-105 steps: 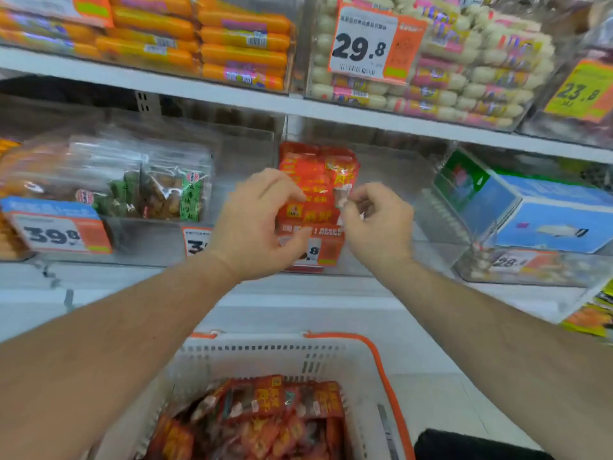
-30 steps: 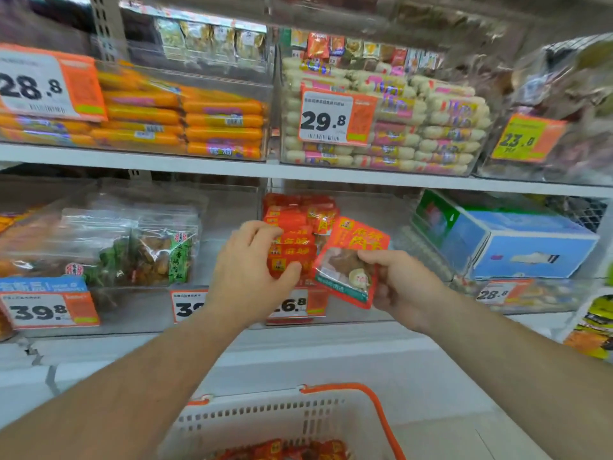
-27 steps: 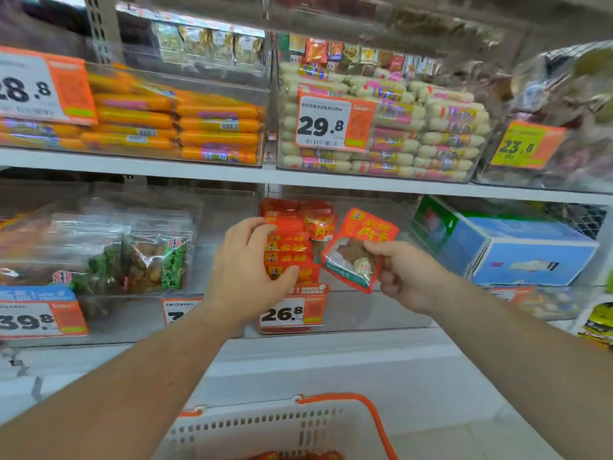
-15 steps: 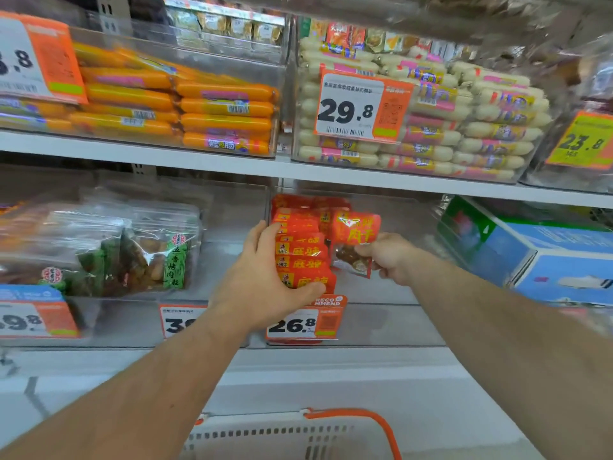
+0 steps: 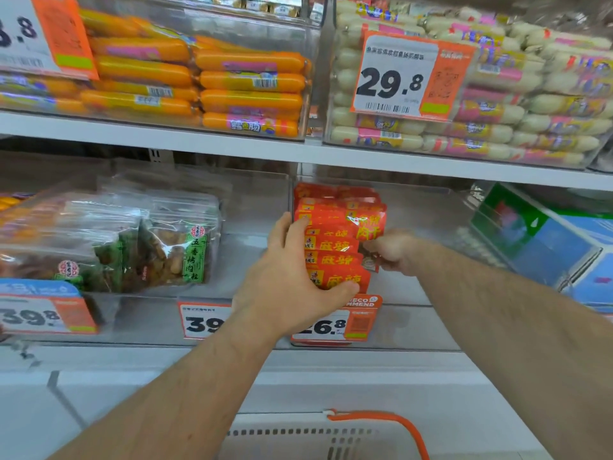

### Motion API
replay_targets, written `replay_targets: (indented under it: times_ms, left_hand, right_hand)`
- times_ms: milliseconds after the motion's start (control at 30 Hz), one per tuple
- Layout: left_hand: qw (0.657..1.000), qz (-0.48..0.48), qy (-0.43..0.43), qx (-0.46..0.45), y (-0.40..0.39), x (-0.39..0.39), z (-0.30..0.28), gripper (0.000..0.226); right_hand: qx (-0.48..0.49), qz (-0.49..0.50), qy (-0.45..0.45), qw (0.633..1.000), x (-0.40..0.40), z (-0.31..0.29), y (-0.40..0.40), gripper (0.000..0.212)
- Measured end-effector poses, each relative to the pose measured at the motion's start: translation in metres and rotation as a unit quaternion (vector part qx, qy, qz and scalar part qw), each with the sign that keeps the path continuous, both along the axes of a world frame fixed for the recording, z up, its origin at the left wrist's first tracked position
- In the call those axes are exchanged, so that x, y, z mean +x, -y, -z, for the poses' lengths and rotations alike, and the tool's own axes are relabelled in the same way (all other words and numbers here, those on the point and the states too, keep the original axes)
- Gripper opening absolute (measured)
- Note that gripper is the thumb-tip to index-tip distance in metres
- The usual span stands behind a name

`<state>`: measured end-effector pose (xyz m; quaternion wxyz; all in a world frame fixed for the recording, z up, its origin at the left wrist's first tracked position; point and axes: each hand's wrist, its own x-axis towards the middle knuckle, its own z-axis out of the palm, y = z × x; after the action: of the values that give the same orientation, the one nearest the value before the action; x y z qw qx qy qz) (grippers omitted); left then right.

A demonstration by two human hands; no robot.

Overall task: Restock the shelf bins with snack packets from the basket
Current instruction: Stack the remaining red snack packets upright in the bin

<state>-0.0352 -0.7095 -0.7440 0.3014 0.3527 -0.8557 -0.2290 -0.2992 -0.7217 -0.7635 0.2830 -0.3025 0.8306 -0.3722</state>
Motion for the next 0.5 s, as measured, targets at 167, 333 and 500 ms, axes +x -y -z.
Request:
replay_targets:
  times_ms: [167,333,500]
  left_hand:
    - [1.0,0.001,0.004,-0.004,0.001,-0.001,0.001,0.107]
    - [1.0,0.0,0.007,-0.006,-0.001,-0.001,-0.001,0.106]
    - [1.0,0.002,0.011,-0.008,-0.002,-0.001,-0.002,0.104]
  right_hand:
    - [-0.006,-0.013,-0.021,1.0,0.001,0.002,0.0,0.01]
    - [-0.016,0.005,-0.005,1.0,-0.001,0.003,-0.004,0.027]
    - [-0.018,0.027,-0.005,0.999,0.0,-0.004,-0.01,0.027]
